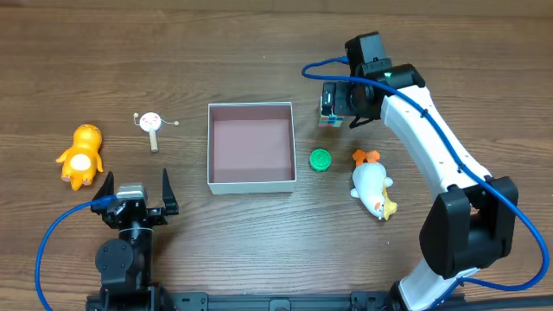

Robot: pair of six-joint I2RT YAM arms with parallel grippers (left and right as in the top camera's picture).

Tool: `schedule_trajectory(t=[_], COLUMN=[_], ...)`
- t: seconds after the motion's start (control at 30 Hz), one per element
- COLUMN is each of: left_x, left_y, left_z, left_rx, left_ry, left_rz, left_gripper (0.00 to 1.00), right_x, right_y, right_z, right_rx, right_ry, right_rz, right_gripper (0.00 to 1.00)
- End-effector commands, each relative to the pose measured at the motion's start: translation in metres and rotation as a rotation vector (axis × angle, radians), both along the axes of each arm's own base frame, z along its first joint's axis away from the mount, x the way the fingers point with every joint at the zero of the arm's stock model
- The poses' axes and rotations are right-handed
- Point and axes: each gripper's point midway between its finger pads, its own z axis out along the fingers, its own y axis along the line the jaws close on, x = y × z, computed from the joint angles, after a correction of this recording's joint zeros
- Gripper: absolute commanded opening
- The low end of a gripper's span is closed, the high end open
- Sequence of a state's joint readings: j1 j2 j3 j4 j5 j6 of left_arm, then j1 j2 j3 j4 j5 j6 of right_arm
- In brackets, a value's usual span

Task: Pack container
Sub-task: 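Lower the right gripper over the Rubik's cube and grasp it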

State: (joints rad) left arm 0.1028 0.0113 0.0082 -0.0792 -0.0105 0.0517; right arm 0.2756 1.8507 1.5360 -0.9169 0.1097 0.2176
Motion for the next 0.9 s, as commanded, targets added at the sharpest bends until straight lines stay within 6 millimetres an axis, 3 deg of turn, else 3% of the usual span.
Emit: schedule_trajectory(t=[0.0,0.2,0.33,0.57,0.87], left_x=[0.0,0.0,0.0,0.0,0.0], left_y=[-0.002,-0.002,-0.002,-0.002,-0.002], left_z=[0.0,0.0,0.0,0.0,0.0], left_rx=[-0.007,-0.007,-0.007,-0.007,-0.007], left_ry=[-0.005,-0.005,-0.005,-0.005,-0.005], left_rz=[-0.012,-0.012,-0.012,-0.012,-0.012], left_gripper=[1.0,1.0,1.0,1.0,1.0], right_x=[0.013,0.012,0.017,0.014,0.025], right_y=[-0.008,-0.001,0.015,0.019,0.015], right_z=[0.014,0.004,-0.007,-0.054,-0.052], right_rx=[-0.07,-0.022,0.069,0.068,0.012], right_ry=[-0.069,-0.04,-0.023,0.084,0.034], right_rz=[0.012,-0.015,-0.028,-0.039,0.024], right_gripper=[1.0,1.0,1.0,1.0,1.0])
